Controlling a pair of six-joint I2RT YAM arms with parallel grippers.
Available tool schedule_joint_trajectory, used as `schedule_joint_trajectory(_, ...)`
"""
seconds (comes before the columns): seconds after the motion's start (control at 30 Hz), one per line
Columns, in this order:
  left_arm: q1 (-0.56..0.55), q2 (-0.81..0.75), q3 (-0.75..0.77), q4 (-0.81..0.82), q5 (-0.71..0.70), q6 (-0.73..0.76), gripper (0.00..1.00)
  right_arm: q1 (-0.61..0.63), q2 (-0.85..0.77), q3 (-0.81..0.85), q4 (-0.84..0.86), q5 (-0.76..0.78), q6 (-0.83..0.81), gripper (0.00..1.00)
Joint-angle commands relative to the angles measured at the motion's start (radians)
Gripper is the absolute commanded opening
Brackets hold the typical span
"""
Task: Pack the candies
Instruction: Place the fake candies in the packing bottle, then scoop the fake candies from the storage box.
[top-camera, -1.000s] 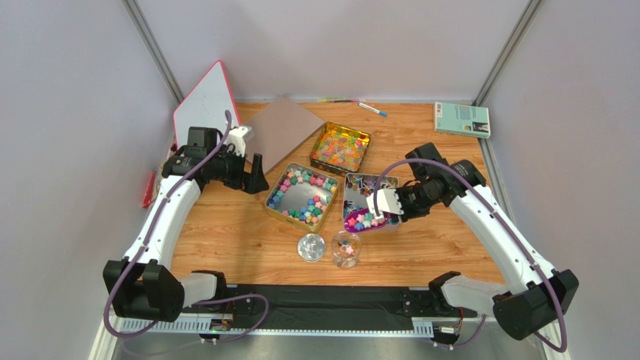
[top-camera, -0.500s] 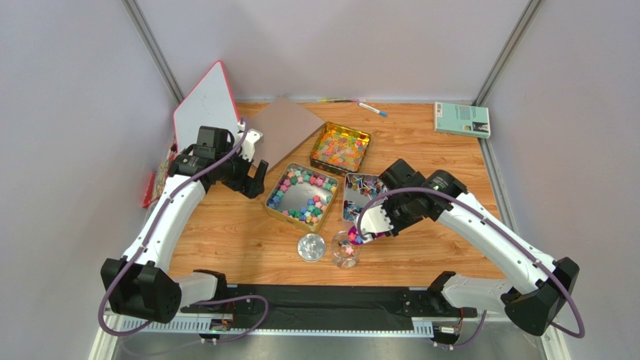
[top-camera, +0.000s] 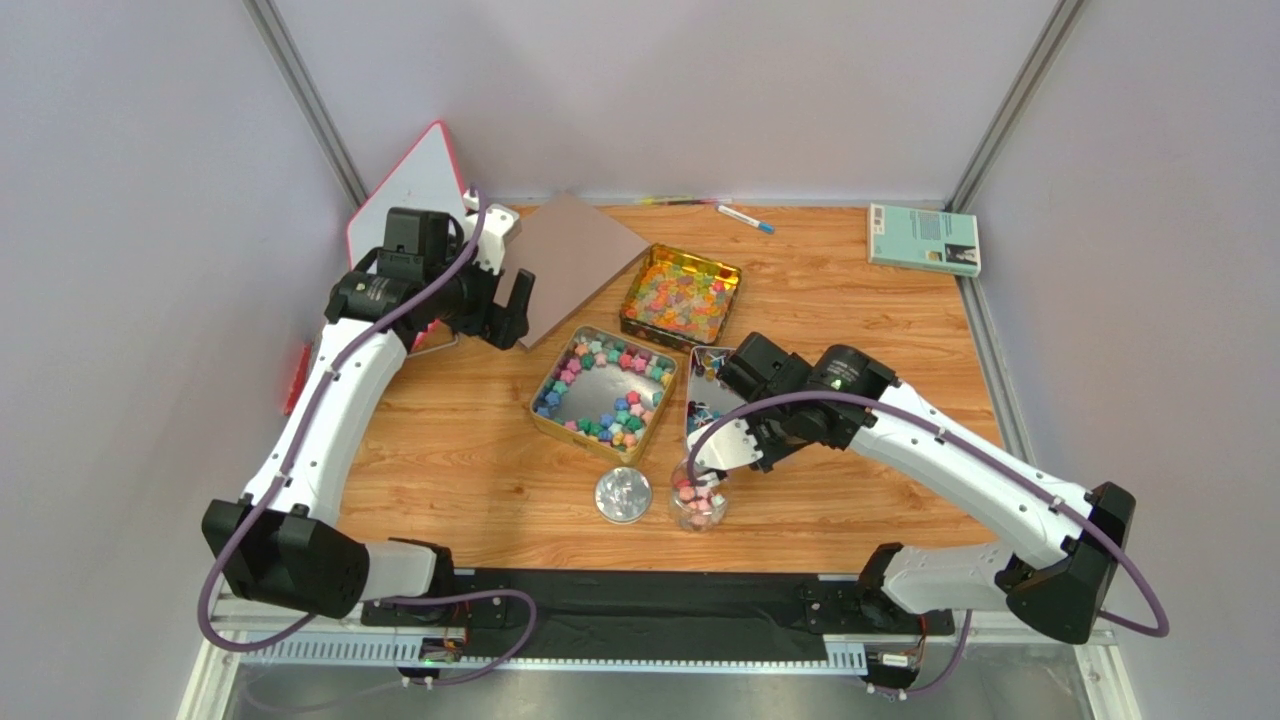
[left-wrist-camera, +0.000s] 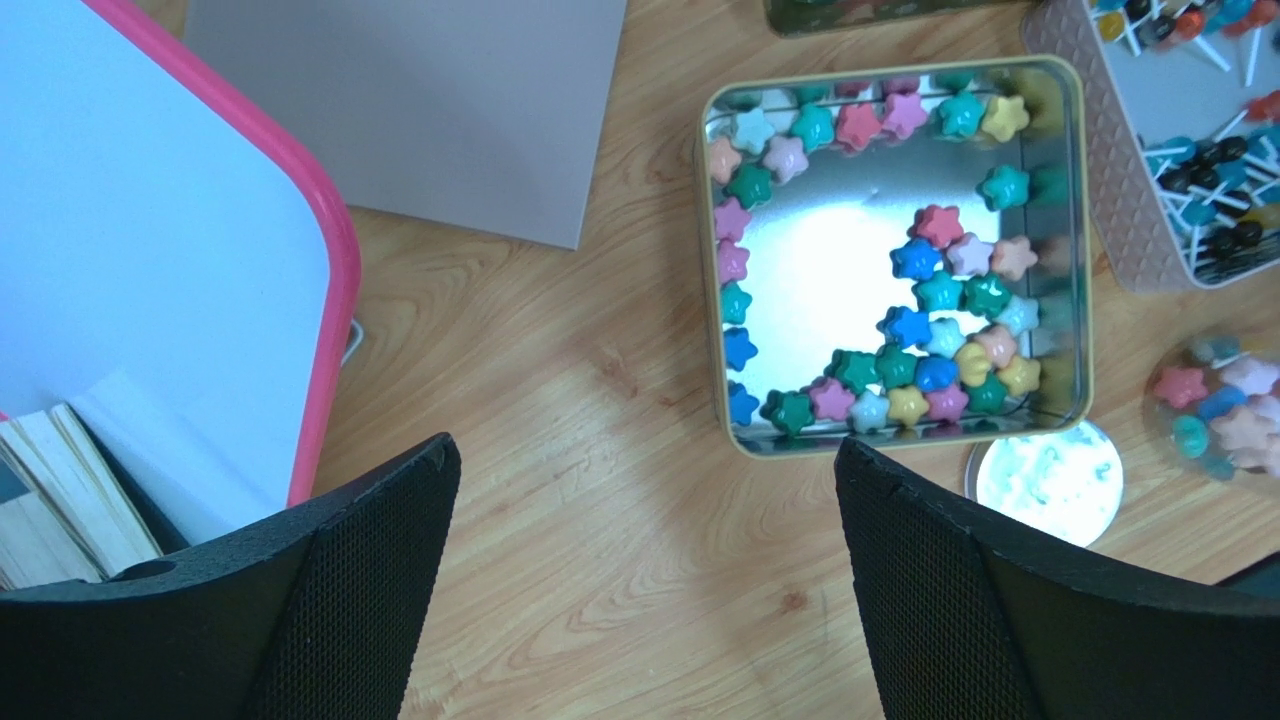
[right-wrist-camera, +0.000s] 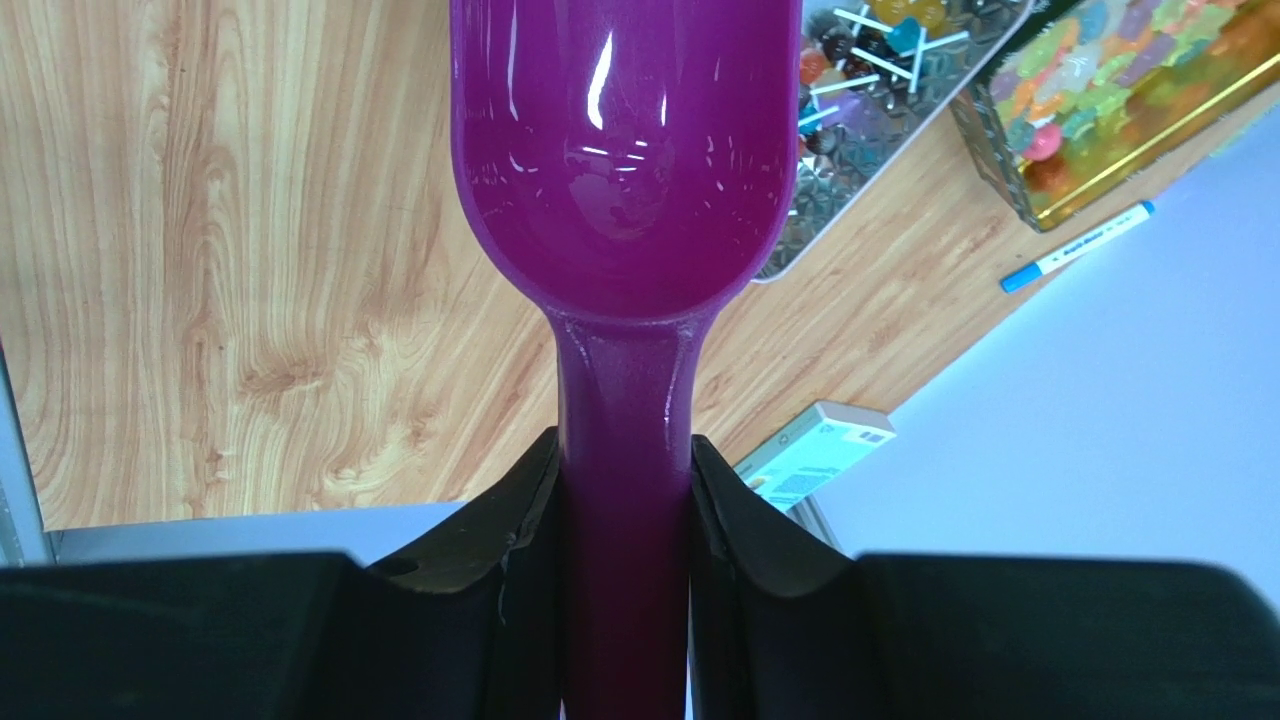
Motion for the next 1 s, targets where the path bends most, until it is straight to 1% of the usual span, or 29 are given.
schedule_joint_trajectory(0.0, -0.008, 0.017, 0.053, -0.014, 0.048, -0.059, 0.99, 0.050, 0.011, 0.077, -0.155, 0.093, 0.075, 0.00)
schedule_joint_trajectory(0.17, -0.011, 0.042, 0.066, -0.022, 0.111, -0.080, 0.99, 0.048, -0.002, 0.127, -0.177, 0.119, 0.113, 0.00)
schedule_joint_trajectory(0.27, -0.011, 0.047, 0.037, -0.020, 0.195, -0.070, 0.99, -0.027, -0.044, 0.103, -0.142, 0.096, 0.076, 0.00)
schedule_joint_trajectory(0.33, -0.012, 0.053, 0.017, -0.012, 0.260, -0.065, 0.99, -0.103, -0.062, 0.020, -0.074, 0.105, 0.012, 0.00)
schedule_joint_trajectory(0.37, -0.012, 0.060, -0.006, -0.009, 0.271, -0.068, 1.00, -0.135, -0.065, 0.000, -0.045, 0.099, -0.011, 0.00)
schedule_joint_trajectory(0.4, -0.012, 0.060, -0.017, -0.003, 0.275, -0.079, 0.99, -0.198, -0.061, -0.017, 0.010, 0.096, -0.028, 0.00)
schedule_joint_trajectory(0.47, -0.012, 0.057, -0.043, 0.003, 0.277, -0.082, 0.99, -0.252, -0.007, -0.031, 0.047, 0.095, -0.074, 0.00)
schedule_joint_trajectory(0.5, -0.012, 0.053, -0.049, 0.001, 0.278, -0.082, 0.99, -0.302, 0.010, -0.025, 0.073, 0.092, -0.089, 0.00)
schedule_joint_trajectory(0.53, -0.014, 0.050, -0.055, -0.002, 0.274, -0.076, 0.99, -0.321, 0.030, -0.020, 0.090, 0.091, -0.132, 0.00)
schedule_joint_trajectory(0.6, -0.012, 0.048, -0.065, -0.003, 0.268, -0.076, 0.99, -0.367, 0.086, -0.018, 0.146, 0.131, -0.184, 0.00)
schedule_joint_trajectory(0.73, -0.012, 0.062, -0.078, 0.021, 0.281, -0.105, 0.99, -0.403, 0.185, 0.060, 0.171, 0.160, -0.278, 0.00)
schedule_joint_trajectory(0.77, -0.012, 0.062, -0.086, 0.027, 0.281, -0.110, 0.99, -0.407, 0.206, 0.084, 0.173, 0.170, -0.324, 0.00)
schedule_joint_trajectory(0.97, -0.012, 0.038, -0.111, 0.057, 0.251, -0.120, 1.00, -0.413, 0.295, 0.129, 0.176, 0.225, -0.480, 0.00)
